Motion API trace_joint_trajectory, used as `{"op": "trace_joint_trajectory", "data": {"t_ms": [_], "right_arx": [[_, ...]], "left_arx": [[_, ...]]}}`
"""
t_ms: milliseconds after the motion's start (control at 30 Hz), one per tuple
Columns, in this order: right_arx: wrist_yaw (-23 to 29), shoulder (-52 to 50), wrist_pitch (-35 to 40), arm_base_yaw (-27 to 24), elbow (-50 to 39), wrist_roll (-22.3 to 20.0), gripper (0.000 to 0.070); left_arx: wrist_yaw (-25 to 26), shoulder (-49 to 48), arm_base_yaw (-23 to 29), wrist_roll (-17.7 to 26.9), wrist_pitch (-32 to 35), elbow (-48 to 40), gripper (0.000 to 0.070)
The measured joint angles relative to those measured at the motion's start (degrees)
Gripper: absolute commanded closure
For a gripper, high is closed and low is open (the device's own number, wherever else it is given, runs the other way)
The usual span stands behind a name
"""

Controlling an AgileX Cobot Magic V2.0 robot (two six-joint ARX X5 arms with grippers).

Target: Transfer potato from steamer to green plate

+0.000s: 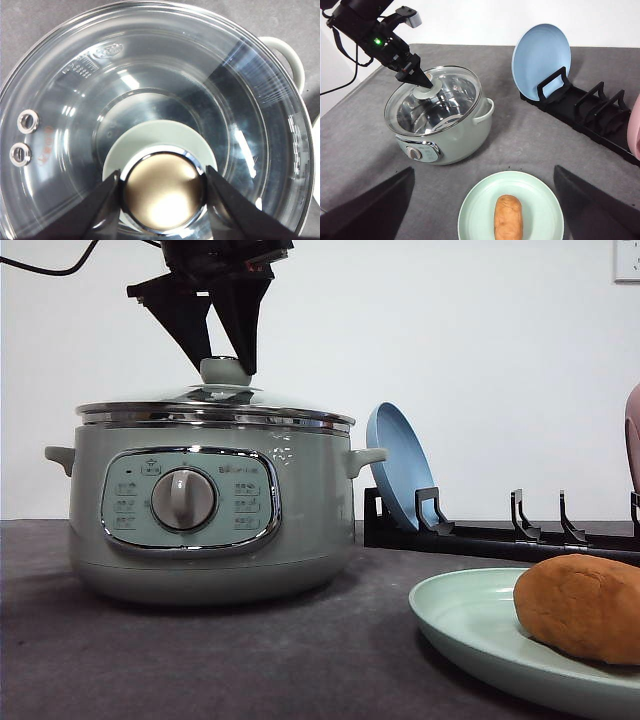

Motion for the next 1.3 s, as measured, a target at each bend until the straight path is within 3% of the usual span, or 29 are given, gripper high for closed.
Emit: {"op": "trace_joint_trajectory", "data": {"t_ms": [1067,1300], "right_arx": [[1.11,0.00,0.00,0.00,0.00,0.00,0.0140],[1.20,0.01,0.00,-0.01,0.00,-0.02,0.0140]], "left_arx": [[0.75,1.64,1.58,0.48,0.97,0.70,0.0700],[3.50,2.14,1.72,0.85,0.74,0.98,0.0700]]}}
